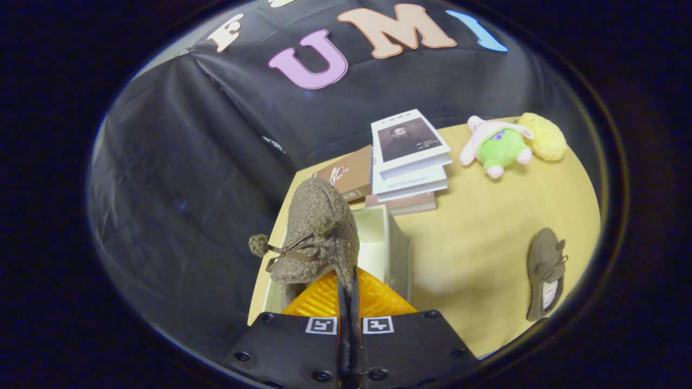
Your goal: Open the storage box then place both shoes into the box .Put the left shoe in first, then the right shoe, with the right side of both shoes facing outward in a uniform manner.
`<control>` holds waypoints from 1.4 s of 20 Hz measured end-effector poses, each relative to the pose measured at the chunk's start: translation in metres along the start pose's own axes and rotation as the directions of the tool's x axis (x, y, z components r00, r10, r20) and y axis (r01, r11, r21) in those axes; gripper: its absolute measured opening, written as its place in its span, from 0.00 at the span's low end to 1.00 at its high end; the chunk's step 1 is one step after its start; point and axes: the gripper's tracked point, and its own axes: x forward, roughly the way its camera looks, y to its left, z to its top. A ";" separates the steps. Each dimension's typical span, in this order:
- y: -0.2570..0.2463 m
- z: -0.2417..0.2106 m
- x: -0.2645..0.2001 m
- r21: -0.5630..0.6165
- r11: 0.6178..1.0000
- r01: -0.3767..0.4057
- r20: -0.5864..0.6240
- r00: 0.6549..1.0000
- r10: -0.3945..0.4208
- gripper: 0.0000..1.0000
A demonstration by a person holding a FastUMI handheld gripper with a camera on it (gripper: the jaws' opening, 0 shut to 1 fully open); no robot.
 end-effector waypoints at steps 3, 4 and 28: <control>0.016 -0.016 0.020 -0.019 1.000 0.000 -0.035 0.999 -0.001 0.04; 0.019 -0.024 0.028 -0.022 1.000 0.002 -0.046 0.999 -0.003 0.04; 0.031 -0.095 0.099 -0.211 0.974 0.077 -0.188 0.975 -0.118 0.50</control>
